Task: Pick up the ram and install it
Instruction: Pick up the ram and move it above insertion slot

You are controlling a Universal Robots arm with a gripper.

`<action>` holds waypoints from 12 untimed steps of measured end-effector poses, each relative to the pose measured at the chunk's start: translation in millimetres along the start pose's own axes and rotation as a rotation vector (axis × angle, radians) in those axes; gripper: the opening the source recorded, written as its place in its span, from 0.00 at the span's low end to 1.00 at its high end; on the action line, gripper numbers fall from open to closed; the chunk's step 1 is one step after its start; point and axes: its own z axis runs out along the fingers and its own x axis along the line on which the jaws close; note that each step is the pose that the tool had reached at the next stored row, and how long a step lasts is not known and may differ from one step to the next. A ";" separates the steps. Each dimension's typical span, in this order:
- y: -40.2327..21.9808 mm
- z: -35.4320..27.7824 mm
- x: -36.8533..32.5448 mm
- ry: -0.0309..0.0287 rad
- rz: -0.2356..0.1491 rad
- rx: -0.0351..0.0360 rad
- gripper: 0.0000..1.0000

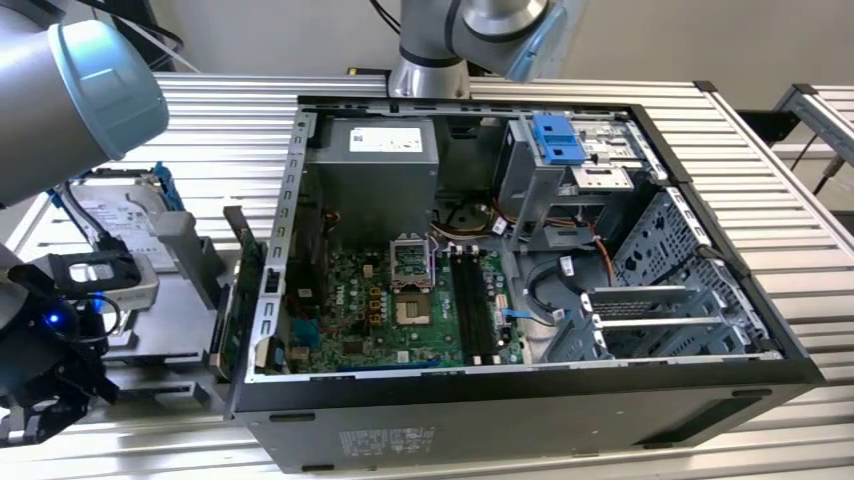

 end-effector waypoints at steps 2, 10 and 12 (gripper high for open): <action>0.0 -1.7 -0.1 -0.0010 0.000 0.0005 0.00; 0.4 -29.9 -0.6 -0.0009 0.001 0.0001 0.00; 0.4 -36.8 -0.7 -0.0009 0.001 0.0000 0.00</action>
